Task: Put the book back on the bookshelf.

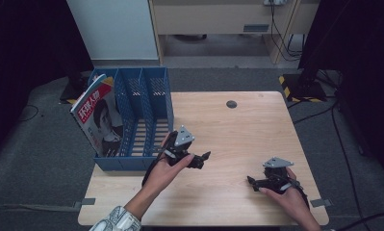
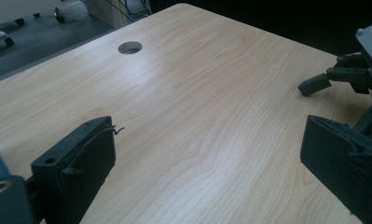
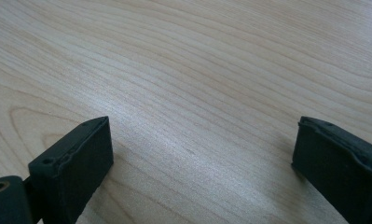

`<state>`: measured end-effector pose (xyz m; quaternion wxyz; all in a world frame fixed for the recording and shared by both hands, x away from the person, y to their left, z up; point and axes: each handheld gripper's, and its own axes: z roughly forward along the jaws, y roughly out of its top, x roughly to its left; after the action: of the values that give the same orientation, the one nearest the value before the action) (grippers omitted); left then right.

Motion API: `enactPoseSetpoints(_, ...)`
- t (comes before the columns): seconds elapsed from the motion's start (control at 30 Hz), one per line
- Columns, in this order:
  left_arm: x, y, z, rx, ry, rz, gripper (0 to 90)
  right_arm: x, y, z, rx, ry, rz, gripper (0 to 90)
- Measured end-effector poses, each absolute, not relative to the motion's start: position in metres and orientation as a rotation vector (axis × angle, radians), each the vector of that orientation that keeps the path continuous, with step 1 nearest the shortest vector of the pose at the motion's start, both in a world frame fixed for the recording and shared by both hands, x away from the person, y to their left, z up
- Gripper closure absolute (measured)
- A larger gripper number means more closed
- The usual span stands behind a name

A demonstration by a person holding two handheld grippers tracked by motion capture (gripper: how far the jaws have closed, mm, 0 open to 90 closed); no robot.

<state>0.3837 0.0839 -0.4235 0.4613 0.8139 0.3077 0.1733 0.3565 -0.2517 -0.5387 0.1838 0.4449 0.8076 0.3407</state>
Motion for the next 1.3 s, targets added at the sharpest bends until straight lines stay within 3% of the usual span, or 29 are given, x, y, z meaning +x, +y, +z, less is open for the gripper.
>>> enactPoseSetpoints(0.6, 0.379, 0.043, -0.456, 2.090, 0.729, 0.346, 2.9, 0.357, -0.260, -0.539, 1.273, 2.265, 0.948, 4.4)
enactPoseSetpoints(1.3, 0.373, 0.026, -0.506, 2.197, 0.780, 0.277, 3.8, 0.358, -0.263, -0.539, 1.288, 2.250, 0.945, 4.5)
